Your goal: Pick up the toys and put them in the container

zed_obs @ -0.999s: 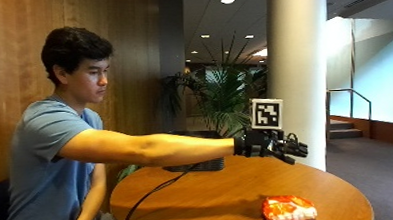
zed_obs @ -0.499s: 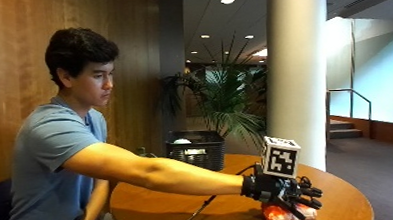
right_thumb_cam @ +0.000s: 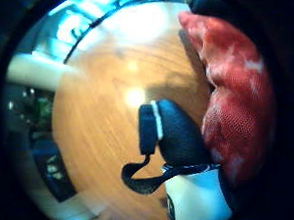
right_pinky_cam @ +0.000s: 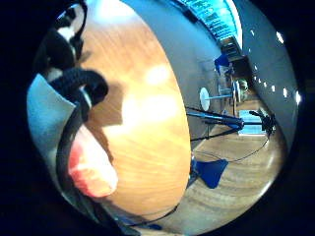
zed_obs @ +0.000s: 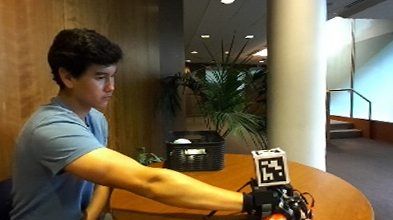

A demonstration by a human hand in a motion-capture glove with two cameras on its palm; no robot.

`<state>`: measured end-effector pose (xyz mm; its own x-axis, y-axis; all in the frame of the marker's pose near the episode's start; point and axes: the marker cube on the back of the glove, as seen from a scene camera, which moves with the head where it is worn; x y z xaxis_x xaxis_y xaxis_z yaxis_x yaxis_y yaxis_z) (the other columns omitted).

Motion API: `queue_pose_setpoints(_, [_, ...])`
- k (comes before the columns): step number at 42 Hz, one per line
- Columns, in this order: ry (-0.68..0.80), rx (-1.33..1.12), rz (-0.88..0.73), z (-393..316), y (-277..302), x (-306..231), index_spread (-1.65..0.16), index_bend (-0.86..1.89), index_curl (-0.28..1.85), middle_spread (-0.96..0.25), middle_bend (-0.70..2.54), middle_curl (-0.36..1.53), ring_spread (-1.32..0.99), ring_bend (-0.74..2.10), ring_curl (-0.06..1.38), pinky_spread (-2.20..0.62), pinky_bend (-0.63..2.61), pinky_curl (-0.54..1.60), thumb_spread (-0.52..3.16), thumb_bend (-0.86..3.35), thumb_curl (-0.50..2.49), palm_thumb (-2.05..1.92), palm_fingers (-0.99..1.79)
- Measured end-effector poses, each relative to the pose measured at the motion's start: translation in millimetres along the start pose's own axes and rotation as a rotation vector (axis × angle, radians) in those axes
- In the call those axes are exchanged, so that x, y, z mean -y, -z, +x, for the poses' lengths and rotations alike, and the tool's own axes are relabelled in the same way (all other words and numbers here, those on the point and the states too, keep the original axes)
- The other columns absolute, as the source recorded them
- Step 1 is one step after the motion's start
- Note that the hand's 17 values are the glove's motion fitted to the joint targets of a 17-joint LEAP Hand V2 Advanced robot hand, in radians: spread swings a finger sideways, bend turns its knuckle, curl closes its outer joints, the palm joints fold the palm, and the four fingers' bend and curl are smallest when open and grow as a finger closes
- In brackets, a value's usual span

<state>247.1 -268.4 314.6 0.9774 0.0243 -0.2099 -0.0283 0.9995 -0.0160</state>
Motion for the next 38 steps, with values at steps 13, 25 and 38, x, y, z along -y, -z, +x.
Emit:
queue_pose_setpoints(13, [-0.055,0.096,0.034,3.4,6.6,1.9,-0.34,0.18,0.09,-0.25,0.66,0.42,-0.32,1.37,0.55,-0.35,1.31,0.38,1.32,0.17,0.37,0.37,1.1])
queue_pose_setpoints(25, [-0.071,0.118,-0.119,-14.2,43.0,-16.1,-0.36,0.33,0.15,-0.32,0.96,0.59,-0.34,1.41,0.58,-0.4,1.19,0.4,1.13,0.19,0.51,0.54,1.19])
queue_pose_setpoints(38, [-0.174,0.193,-0.084,-28.5,146.0,-37.8,-0.36,0.4,0.19,-0.34,1.01,0.68,-0.34,1.44,0.58,-0.41,1.2,0.44,1.02,0.17,0.62,0.59,1.14])
